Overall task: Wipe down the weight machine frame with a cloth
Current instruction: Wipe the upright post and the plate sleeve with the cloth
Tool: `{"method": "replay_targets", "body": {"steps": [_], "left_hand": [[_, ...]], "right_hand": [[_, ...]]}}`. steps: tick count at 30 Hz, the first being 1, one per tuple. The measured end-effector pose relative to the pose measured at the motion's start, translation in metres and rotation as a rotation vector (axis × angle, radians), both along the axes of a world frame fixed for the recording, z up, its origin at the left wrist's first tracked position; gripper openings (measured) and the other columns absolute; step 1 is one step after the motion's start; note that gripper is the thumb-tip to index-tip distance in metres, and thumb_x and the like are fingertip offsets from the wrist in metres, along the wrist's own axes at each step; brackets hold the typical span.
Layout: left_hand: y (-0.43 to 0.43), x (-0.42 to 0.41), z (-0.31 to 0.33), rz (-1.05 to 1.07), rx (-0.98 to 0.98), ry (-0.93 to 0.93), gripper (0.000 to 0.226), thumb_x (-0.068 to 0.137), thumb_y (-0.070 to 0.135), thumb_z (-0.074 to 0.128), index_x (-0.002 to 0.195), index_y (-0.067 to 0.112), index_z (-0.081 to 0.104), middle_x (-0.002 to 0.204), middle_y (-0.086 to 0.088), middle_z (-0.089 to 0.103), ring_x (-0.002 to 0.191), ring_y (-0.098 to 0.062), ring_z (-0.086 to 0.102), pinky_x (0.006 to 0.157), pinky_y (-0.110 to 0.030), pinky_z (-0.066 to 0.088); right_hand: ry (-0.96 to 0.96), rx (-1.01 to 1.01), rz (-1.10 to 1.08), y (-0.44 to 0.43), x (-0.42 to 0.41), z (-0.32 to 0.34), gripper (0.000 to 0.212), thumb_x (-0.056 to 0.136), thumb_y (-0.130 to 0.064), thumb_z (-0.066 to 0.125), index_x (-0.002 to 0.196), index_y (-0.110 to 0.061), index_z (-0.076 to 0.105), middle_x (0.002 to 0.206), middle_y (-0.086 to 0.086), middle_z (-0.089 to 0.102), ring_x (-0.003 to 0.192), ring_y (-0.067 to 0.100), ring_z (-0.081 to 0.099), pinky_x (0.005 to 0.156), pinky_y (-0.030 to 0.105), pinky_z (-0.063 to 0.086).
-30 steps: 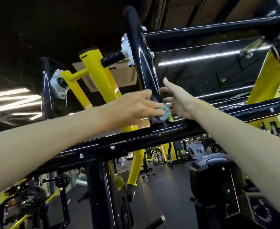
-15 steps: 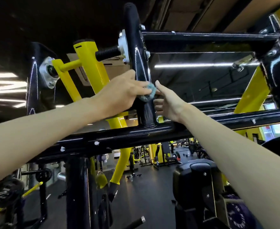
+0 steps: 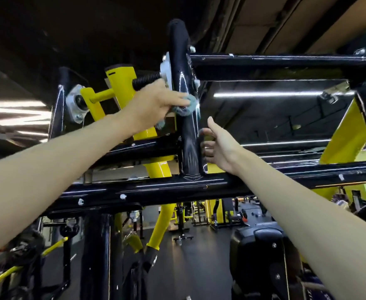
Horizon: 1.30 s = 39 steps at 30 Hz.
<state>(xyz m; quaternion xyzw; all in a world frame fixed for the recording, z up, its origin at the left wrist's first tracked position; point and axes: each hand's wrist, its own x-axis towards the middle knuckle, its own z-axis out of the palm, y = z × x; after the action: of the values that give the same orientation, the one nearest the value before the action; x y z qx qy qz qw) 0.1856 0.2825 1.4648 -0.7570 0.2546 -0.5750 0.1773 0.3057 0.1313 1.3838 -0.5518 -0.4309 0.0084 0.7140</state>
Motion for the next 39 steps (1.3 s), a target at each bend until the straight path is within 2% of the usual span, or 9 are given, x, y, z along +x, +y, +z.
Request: {"method": "replay_targets", "body": {"steps": [6,9,13,18,21,24,29,34,39], "left_hand": [[-0.009,-0.004,-0.002,0.052,0.086,0.084,0.039,0.083,-0.016,0.056,0.109,0.009,0.072,0.118,-0.006,0.066,0.089,-0.020,0.056,0.080,-0.022,0.045],[-0.016,-0.008,0.039,0.074,-0.084,0.025,0.037,0.089,-0.012,0.050,0.113,0.009,0.070,0.117,-0.012,0.065,0.112,-0.022,0.059,0.088,-0.009,0.036],[-0.026,0.009,0.051,0.039,-0.190,-0.141,0.037,0.092,-0.006,0.047,0.117,0.010,0.068,0.110,-0.016,0.057,0.099,-0.030,0.053,0.077,-0.009,0.029],[-0.016,-0.006,0.027,-0.064,0.211,-0.130,0.038,0.068,-0.013,0.056,0.097,0.003,0.076,0.080,-0.009,0.062,0.071,-0.003,0.040,0.066,-0.008,0.035],[-0.013,0.006,0.068,0.076,0.004,-0.201,0.040,0.086,-0.008,0.052,0.116,0.012,0.070,0.088,-0.016,0.058,0.073,-0.019,0.048,0.068,-0.020,0.036],[-0.012,0.019,0.104,0.110,-0.284,-0.212,0.043,0.098,0.006,0.039,0.128,0.027,0.061,0.092,-0.010,0.043,0.087,-0.035,0.053,0.079,-0.035,0.044],[-0.019,0.030,0.112,0.084,-0.368,-0.288,0.041,0.098,0.011,0.038,0.132,0.023,0.057,0.098,-0.008,0.047,0.093,-0.032,0.054,0.082,-0.028,0.039],[-0.002,0.026,0.096,0.224,0.163,-0.352,0.056,0.074,-0.007,0.069,0.126,0.011,0.061,0.114,-0.003,0.065,0.076,-0.019,0.044,0.062,-0.035,0.053],[-0.016,0.033,0.138,0.318,-0.182,-0.313,0.048,0.096,0.010,0.041,0.139,0.029,0.047,0.111,-0.005,0.049,0.087,-0.021,0.047,0.076,-0.028,0.039]], "right_hand": [[-0.060,-0.050,-0.103,0.003,0.004,0.008,0.046,0.097,-0.058,0.034,0.097,-0.018,0.058,0.084,0.005,0.059,0.071,0.017,0.056,0.065,0.029,0.044],[-0.097,-0.082,-0.325,0.013,-0.004,0.020,0.062,0.095,-0.060,0.033,0.127,-0.011,0.055,0.112,0.007,0.061,0.097,0.023,0.056,0.090,0.036,0.044],[-0.045,0.151,-0.331,0.011,-0.026,0.050,0.043,0.099,-0.045,0.038,0.113,-0.009,0.056,0.091,0.003,0.058,0.077,0.016,0.051,0.068,0.028,0.040],[-0.306,-0.096,-0.264,-0.017,-0.052,0.085,0.025,0.090,-0.020,0.054,0.115,-0.019,0.054,0.104,-0.002,0.055,0.083,0.009,0.047,0.069,0.020,0.039],[-0.357,-0.370,-0.339,-0.008,-0.065,0.102,0.056,0.073,-0.032,0.070,0.123,-0.016,0.050,0.126,0.006,0.052,0.111,0.021,0.050,0.086,0.034,0.042],[-0.353,-0.326,-0.495,0.009,-0.068,0.115,0.108,0.074,-0.039,0.079,0.151,-0.002,0.013,0.154,0.020,0.022,0.138,0.036,0.030,0.110,0.048,0.032],[-0.279,-0.115,-0.493,0.027,-0.047,0.123,0.092,0.078,-0.037,0.078,0.146,-0.001,0.026,0.145,0.018,0.038,0.131,0.035,0.042,0.108,0.041,0.039],[-0.128,-0.058,-0.248,0.028,-0.030,0.112,0.095,0.071,-0.045,0.081,0.145,-0.009,0.034,0.136,0.014,0.051,0.124,0.029,0.050,0.105,0.037,0.041],[-0.207,-0.122,-0.282,0.029,-0.020,0.110,0.112,0.060,-0.055,0.081,0.145,-0.004,0.029,0.137,0.014,0.048,0.121,0.028,0.051,0.096,0.030,0.042]]}}
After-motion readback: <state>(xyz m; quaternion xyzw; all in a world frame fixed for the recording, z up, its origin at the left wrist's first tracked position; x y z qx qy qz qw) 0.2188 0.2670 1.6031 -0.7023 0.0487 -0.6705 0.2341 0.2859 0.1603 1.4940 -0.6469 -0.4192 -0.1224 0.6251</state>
